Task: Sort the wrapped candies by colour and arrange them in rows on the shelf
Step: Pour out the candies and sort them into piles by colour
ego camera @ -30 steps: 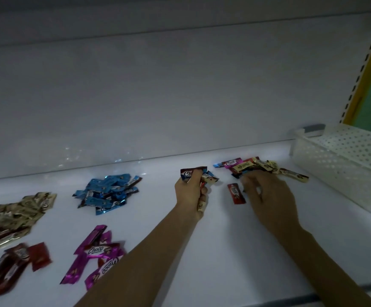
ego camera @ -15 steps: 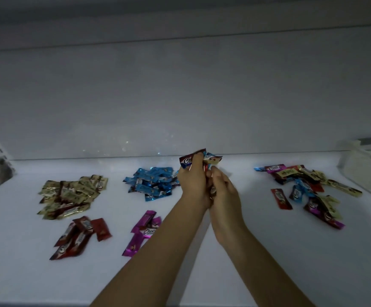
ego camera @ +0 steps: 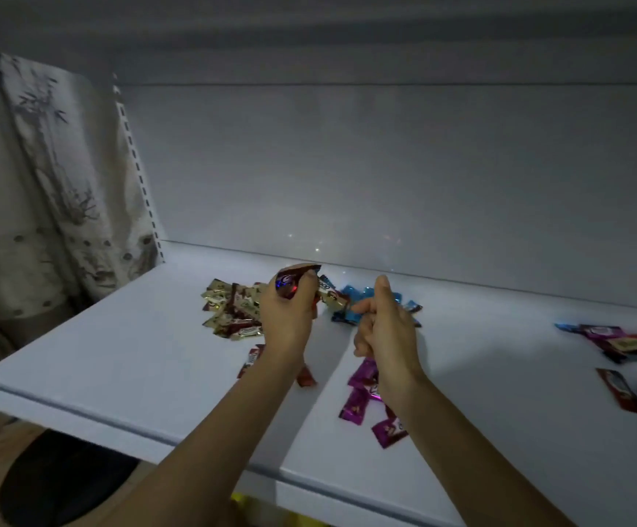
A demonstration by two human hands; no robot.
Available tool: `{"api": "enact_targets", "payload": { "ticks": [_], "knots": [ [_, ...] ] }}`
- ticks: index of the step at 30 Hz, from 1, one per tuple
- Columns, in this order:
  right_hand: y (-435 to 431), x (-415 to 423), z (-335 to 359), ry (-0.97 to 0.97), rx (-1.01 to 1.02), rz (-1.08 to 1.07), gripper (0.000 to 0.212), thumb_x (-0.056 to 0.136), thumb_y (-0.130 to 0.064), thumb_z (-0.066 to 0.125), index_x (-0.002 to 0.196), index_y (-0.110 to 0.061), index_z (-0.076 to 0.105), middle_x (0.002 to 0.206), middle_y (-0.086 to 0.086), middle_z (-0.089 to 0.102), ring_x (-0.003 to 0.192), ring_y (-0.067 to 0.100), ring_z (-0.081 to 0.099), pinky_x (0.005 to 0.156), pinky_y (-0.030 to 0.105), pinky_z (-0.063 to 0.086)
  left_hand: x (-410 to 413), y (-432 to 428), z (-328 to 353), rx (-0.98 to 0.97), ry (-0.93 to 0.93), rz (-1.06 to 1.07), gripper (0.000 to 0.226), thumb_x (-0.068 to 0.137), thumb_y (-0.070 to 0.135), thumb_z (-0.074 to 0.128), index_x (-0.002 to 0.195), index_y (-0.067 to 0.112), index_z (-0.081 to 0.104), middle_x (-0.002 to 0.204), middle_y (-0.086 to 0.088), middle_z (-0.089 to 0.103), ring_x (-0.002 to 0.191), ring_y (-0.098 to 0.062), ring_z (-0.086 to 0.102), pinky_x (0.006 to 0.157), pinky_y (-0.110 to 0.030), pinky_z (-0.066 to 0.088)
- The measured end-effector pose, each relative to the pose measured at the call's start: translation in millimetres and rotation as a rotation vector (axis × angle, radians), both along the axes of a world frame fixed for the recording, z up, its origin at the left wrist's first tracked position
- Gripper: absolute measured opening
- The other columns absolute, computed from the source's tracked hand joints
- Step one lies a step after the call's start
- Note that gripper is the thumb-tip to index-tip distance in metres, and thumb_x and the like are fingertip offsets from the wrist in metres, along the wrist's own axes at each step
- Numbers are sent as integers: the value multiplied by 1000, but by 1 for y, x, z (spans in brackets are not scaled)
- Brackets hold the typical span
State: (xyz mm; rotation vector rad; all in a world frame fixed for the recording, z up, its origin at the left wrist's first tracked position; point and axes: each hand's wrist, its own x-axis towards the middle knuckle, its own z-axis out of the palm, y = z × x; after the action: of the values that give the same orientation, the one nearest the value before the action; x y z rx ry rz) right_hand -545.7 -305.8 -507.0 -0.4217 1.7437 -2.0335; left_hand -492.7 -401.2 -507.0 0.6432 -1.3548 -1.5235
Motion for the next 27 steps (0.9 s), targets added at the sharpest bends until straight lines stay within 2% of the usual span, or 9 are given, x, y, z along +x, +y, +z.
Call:
{"api": "enact_targets", "payload": {
  "ticks": [2,5,7,9,11,15,18,23,27],
  "knots": [
    [-18,6,-2,-29,57,76,50,96,-57,30,77,-14,49,39,-9,29,32,6,25,41,24,23,25,-29,-3,-12,-12,86,19,89,13,64,73,22,60,63,-3,60,59,-20,56,55,-29,46],
    [-45,8,-5,17,186,158,30,94,-40,35,79,-15,46,43,-8,30,34,6,24,43,24,21,66,-74,-17,-56,-63,122,15,87,16,66,78,27,71,77,-5,70,73,-25,66,64,-34,54],
    [-62,9,-6,83,273,233,22,93,-31,37,85,-13,47,52,-4,34,42,9,27,45,25,23,88,-93,-30,-131,-145,94,19,91,9,61,85,24,71,69,3,68,59,-11,59,53,-22,47],
    [-80,12,-7,198,344,277,32,96,-40,43,92,-10,53,63,-1,43,52,11,35,49,25,29,101,-102,-42,-156,-192,71,19,91,5,58,85,19,70,59,7,62,50,-6,49,46,-17,40],
    [-99,16,-8,346,380,253,40,94,-49,48,98,-10,56,74,-2,51,62,11,45,55,26,37,106,-109,-51,-121,-180,76,17,91,5,59,84,16,70,60,4,62,50,-5,49,49,-17,40],
    [-143,12,-14,625,515,187,33,92,-45,52,107,-15,49,83,-8,51,84,17,56,77,37,48,104,-119,-56,-110,-161,85,16,90,6,61,83,17,71,63,2,65,56,-8,53,54,-22,43],
    [-174,5,-25,778,615,179,27,94,-39,52,108,-16,51,96,-1,58,85,19,57,71,32,46,103,-118,-57,-105,-125,80,19,89,4,60,82,18,71,66,0,69,61,-9,58,57,-24,46],
    [-188,0,-35,944,612,165,38,91,-41,57,121,-18,59,120,3,54,113,20,51,94,35,44,102,-124,-61,-100,-103,67,15,91,6,60,87,15,72,64,4,66,55,-7,53,50,-20,41],
    [-164,16,-32,890,386,234,20,94,-33,54,94,-18,67,96,-4,64,89,11,61,80,32,52,100,-124,-61,-110,-92,61,13,91,5,59,90,10,71,60,6,63,52,-6,49,47,-19,39]
  ]
}}
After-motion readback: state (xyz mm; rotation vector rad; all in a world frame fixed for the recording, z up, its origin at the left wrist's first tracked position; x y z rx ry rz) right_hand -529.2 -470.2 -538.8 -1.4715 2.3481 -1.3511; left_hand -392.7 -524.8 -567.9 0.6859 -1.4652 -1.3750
